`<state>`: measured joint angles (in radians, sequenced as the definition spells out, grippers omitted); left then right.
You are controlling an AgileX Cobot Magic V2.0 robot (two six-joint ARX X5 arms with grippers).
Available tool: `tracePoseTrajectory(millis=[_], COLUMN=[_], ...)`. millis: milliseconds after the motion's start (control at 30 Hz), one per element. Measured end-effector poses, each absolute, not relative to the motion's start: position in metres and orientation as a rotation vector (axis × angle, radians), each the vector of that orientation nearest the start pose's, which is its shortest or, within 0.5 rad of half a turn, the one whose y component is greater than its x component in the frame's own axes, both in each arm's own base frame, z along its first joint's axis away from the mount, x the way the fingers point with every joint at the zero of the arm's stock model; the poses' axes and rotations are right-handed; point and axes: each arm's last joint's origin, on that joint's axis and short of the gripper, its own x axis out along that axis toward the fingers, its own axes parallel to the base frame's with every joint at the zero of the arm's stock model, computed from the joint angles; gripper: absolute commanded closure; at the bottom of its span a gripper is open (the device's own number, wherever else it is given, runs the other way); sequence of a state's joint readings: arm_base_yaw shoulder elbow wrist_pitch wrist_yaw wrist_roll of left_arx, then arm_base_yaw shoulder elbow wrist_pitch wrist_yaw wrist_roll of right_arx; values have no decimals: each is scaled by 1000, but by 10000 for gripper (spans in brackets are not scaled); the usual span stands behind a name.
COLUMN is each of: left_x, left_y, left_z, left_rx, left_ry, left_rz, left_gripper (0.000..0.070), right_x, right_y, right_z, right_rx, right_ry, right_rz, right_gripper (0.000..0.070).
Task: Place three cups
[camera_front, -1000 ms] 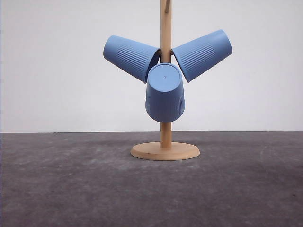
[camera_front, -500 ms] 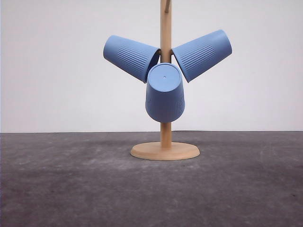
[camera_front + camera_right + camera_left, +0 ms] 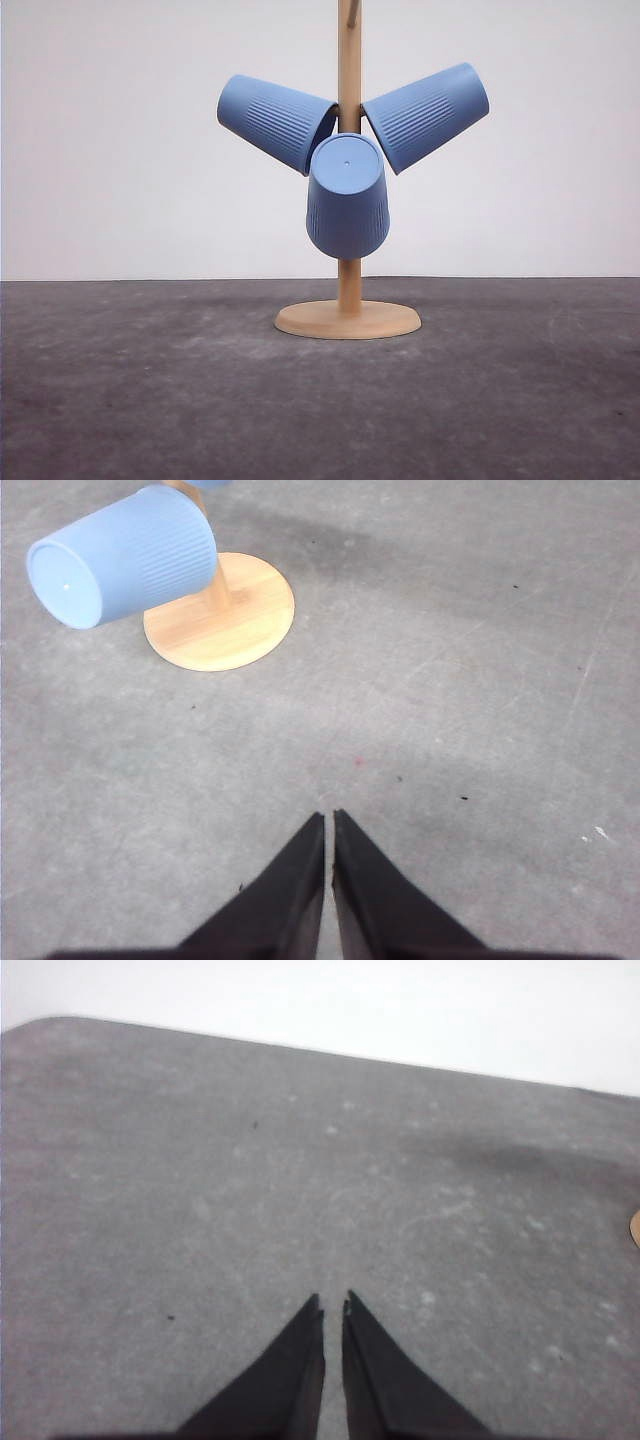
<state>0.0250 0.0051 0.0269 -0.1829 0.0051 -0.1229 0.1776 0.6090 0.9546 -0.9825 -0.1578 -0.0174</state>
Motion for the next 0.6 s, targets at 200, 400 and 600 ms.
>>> tracePoseTrajectory(millis=[200,400,600], left_x=[95,95,95], left_y=[2,2,2], left_z=[155,155,155], left_rx=[-126,-126,-126], left_ry=[159,159,159], left_rz=[30,30,30], left_gripper=[688,689,688], right_x=[89,89,89], right_y=[21,21,21], right_z=[337,337,337], right_rx=[-23,-23,-23], right_ry=[637,637,637], right_rz=[329,330,329], right_gripper=[689,689,689])
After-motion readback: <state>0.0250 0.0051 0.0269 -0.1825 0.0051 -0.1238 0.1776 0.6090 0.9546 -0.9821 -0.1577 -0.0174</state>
